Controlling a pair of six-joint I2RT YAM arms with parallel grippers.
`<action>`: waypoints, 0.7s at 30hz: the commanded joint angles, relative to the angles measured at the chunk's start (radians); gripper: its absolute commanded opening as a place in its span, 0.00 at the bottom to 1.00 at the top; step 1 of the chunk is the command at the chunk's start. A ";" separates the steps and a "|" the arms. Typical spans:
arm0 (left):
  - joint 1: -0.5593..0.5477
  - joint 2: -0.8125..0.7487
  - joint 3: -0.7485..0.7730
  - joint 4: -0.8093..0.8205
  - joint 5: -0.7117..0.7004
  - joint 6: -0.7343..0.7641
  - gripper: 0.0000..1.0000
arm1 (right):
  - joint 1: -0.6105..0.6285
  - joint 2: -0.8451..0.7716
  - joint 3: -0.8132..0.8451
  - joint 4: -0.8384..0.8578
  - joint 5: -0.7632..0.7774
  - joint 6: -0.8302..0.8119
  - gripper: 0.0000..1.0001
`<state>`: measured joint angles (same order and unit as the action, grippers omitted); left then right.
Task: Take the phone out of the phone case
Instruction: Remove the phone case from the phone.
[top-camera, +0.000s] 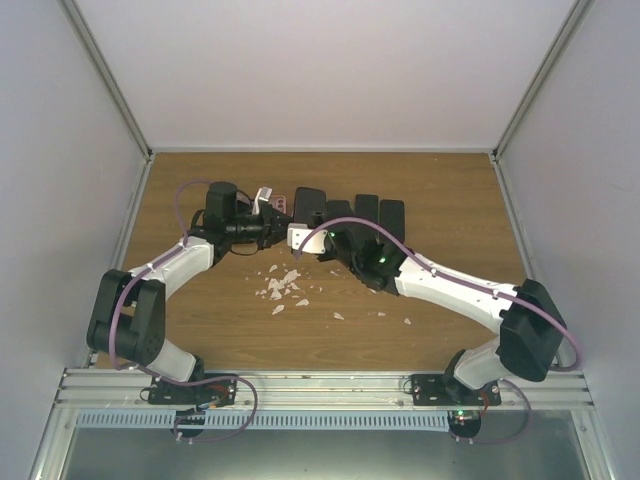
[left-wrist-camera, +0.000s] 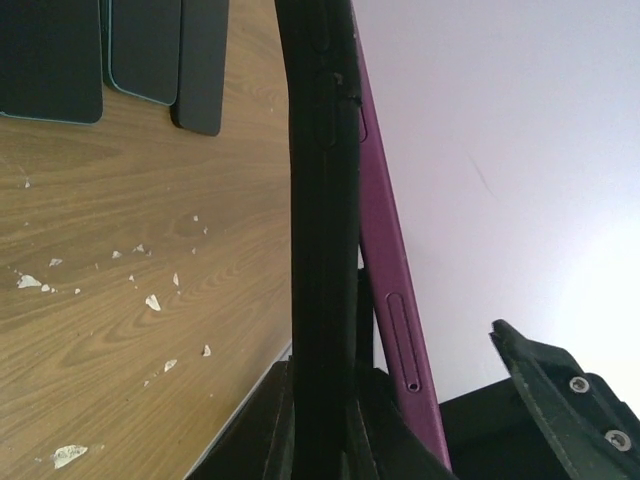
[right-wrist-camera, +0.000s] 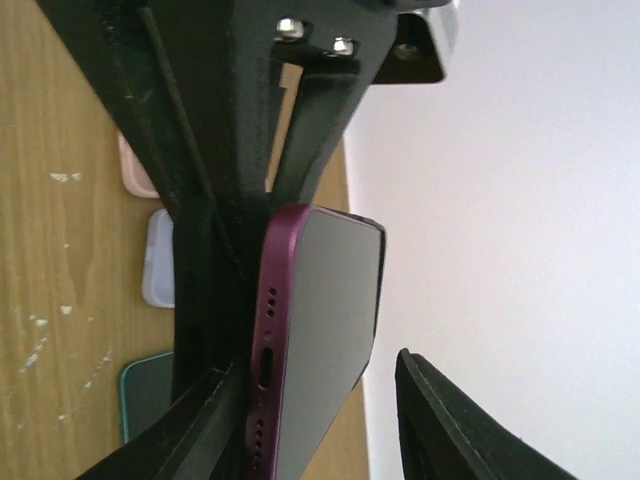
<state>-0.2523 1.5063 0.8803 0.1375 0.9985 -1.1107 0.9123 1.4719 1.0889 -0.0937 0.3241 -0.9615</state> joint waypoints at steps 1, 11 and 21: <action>0.001 -0.015 0.020 0.092 0.074 0.006 0.00 | -0.001 0.006 -0.018 0.131 0.093 -0.071 0.40; 0.000 -0.034 0.013 0.085 0.073 0.020 0.00 | -0.006 0.065 -0.014 0.208 0.123 -0.102 0.26; -0.003 -0.047 0.009 0.085 0.071 0.025 0.00 | -0.032 0.116 -0.006 0.264 0.118 -0.125 0.27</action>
<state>-0.2459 1.5063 0.8803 0.1524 0.9813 -1.1156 0.9066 1.5532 1.0786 0.0883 0.4118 -1.0657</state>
